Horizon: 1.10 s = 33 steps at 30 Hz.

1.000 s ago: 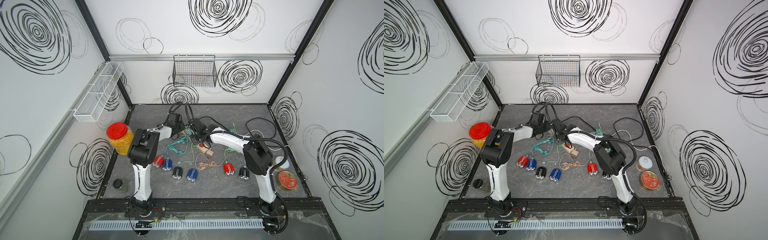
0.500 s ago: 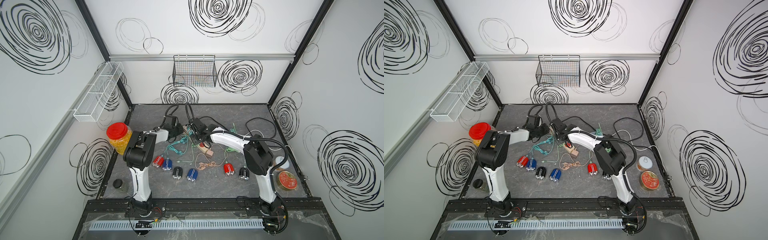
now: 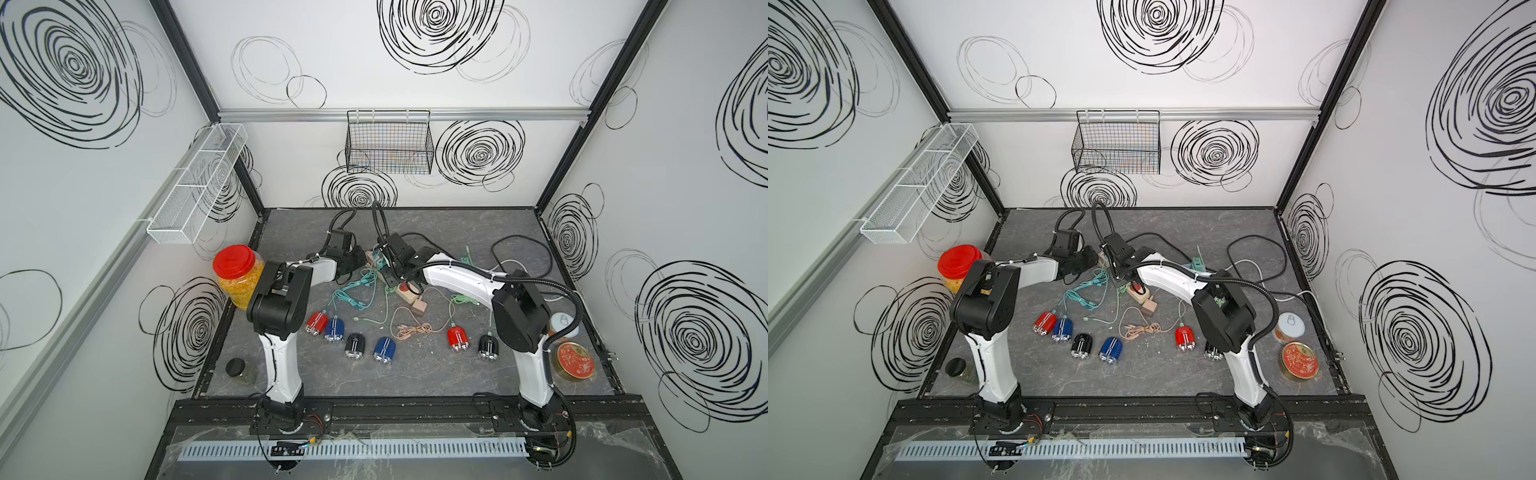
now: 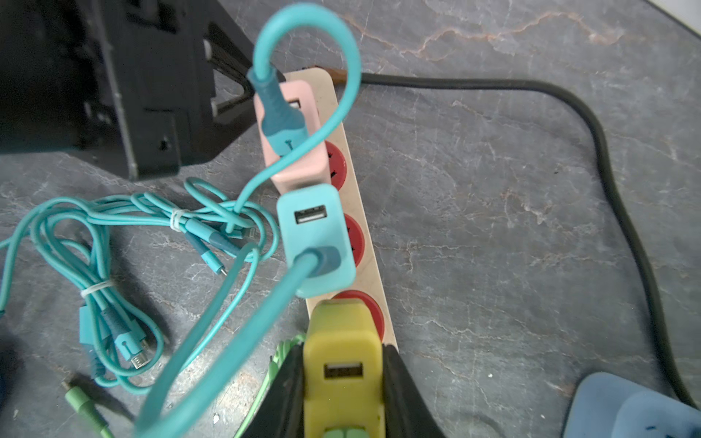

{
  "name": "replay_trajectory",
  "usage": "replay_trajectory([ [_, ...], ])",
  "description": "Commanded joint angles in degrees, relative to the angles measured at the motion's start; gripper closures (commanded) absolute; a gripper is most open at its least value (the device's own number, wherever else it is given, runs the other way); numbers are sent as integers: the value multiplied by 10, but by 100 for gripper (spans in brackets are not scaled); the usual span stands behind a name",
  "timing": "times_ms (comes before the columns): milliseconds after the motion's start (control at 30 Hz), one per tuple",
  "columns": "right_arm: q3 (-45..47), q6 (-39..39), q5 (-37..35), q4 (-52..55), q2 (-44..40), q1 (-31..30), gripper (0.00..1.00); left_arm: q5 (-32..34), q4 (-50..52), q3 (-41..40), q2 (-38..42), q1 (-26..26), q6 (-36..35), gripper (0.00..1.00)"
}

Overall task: Unplug the electric shaver
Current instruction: Remove the plug from the socket, then place the plug at the center of the board.

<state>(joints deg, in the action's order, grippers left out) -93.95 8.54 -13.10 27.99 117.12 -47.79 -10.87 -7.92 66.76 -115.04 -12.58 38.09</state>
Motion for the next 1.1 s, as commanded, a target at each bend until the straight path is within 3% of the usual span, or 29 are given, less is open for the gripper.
replay_trajectory([
  [0,-3,-15,-31,-25,-39,0,72,0,40,-19,-25,-7,-4,79],
  [367,38,2,-42,-20,-90,3,72,-1,29,-18,-9,-7,5,79],
  [500,57,14,-41,-21,-104,5,72,1,13,-34,17,-6,13,73],
  [1067,229,210,5,-95,-205,23,73,23,4,-66,114,11,19,54],
])
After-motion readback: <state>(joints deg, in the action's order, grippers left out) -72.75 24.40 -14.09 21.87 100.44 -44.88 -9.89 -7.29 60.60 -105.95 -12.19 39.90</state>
